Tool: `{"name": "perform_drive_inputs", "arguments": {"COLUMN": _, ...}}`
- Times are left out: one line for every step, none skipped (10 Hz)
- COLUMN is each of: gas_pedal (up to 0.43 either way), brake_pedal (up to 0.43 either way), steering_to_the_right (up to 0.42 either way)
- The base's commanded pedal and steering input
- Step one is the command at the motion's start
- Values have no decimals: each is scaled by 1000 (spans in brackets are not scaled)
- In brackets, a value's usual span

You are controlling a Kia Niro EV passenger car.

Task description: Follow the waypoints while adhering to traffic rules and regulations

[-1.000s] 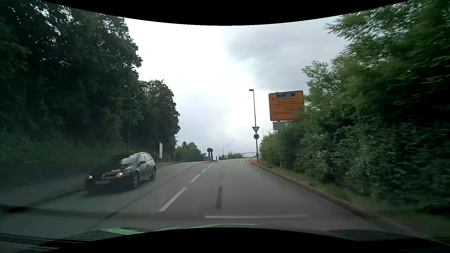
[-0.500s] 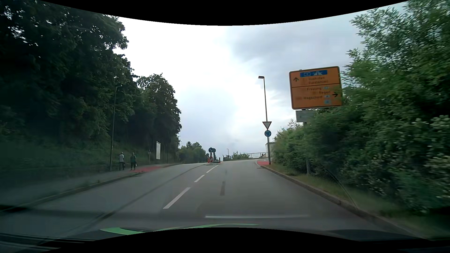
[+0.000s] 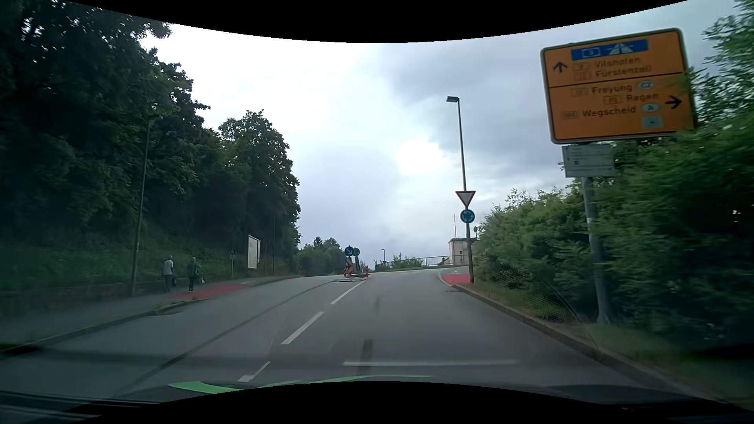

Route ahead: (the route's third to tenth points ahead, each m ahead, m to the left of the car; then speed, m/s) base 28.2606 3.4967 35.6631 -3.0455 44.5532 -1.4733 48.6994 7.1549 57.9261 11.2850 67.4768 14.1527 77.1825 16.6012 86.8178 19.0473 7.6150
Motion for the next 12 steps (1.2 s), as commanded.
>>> {"name": "perform_drive_inputs", "arguments": {"gas_pedal": 0, "brake_pedal": 0, "steering_to_the_right": 5}}
{"name": "perform_drive_inputs", "arguments": {"gas_pedal": 0, "brake_pedal": 0, "steering_to_the_right": 6}}
{"name": "perform_drive_inputs", "arguments": {"gas_pedal": 0, "brake_pedal": 0, "steering_to_the_right": 9}}
{"name": "perform_drive_inputs", "arguments": {"gas_pedal": 0, "brake_pedal": 0, "steering_to_the_right": 10}}
{"name": "perform_drive_inputs", "arguments": {"gas_pedal": 0, "brake_pedal": 0, "steering_to_the_right": 10}}
{"name": "perform_drive_inputs", "arguments": {"gas_pedal": 0, "brake_pedal": 0, "steering_to_the_right": 10}}
{"name": "perform_drive_inputs", "arguments": {"gas_pedal": 0, "brake_pedal": 0, "steering_to_the_right": 10}}
{"name": "perform_drive_inputs", "arguments": {"gas_pedal": 0, "brake_pedal": 0, "steering_to_the_right": 9}}
{"name": "perform_drive_inputs", "arguments": {"gas_pedal": 0, "brake_pedal": 0, "steering_to_the_right": 9}}
{"name": "perform_drive_inputs", "arguments": {"gas_pedal": 0, "brake_pedal": 0, "steering_to_the_right": 9}}
{"name": "perform_drive_inputs", "arguments": {"gas_pedal": 0, "brake_pedal": 0, "steering_to_the_right": 9}}
{"name": "perform_drive_inputs", "arguments": {"gas_pedal": 0, "brake_pedal": 0, "steering_to_the_right": 9}}
